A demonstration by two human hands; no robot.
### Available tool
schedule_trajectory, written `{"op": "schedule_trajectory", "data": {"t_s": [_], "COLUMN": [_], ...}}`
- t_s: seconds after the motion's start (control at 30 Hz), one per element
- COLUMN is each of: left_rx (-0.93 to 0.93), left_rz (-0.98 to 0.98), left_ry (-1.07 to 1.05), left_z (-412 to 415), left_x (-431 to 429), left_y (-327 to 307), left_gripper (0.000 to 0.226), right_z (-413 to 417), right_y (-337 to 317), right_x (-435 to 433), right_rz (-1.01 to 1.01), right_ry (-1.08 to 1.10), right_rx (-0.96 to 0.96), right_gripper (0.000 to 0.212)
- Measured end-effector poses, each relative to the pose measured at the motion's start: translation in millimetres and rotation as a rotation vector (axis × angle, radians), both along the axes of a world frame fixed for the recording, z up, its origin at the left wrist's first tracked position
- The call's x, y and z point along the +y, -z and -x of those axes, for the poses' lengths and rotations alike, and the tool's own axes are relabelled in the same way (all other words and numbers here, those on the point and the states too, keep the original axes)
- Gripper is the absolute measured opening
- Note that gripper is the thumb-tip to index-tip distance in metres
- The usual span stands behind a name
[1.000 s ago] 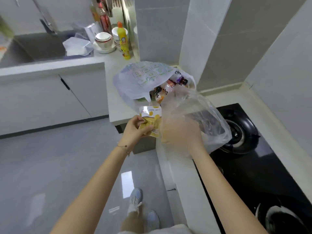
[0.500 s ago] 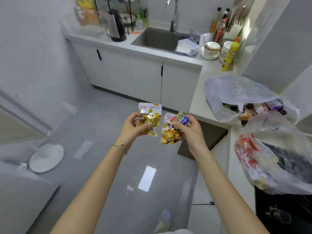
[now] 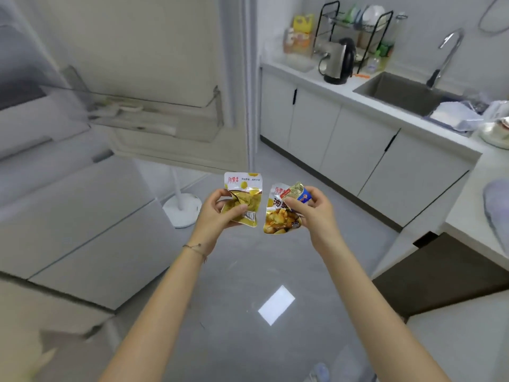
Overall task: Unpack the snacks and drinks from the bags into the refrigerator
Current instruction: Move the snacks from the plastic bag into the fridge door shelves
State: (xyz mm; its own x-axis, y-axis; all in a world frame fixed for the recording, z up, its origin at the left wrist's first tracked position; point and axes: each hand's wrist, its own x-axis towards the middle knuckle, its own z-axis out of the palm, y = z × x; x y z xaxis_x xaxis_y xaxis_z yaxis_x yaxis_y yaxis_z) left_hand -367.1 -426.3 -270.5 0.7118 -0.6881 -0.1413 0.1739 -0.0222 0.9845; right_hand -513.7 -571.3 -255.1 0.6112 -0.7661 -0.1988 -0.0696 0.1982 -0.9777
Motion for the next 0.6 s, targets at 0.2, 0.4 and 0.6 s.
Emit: {"op": "schedule_trajectory", "data": {"t_s": [0.2,0.4,0.6], "left_rx": [-0.020,-0.048,-0.082], "left_rz": [0.036,0.076,0.152], "left_ry": [-0.142,-0.259,-0.362], "left_z": [-63,-112,-164], "left_x": [94,139,149], "left_y": [-13,-31,-61], "left_gripper": [0.029,0.029,0.032], "right_z": [-81,-145,-208], "right_y": [-22,-52,-86], "right_x": [75,118,124], "right_rz": [0.081,0.149,0.231], "right_ry": [-0.126,-0.244,-0.361], "right_rx": [-0.026,-0.075,-0.186], "right_gripper": [0.025,0.026,0.026]}}
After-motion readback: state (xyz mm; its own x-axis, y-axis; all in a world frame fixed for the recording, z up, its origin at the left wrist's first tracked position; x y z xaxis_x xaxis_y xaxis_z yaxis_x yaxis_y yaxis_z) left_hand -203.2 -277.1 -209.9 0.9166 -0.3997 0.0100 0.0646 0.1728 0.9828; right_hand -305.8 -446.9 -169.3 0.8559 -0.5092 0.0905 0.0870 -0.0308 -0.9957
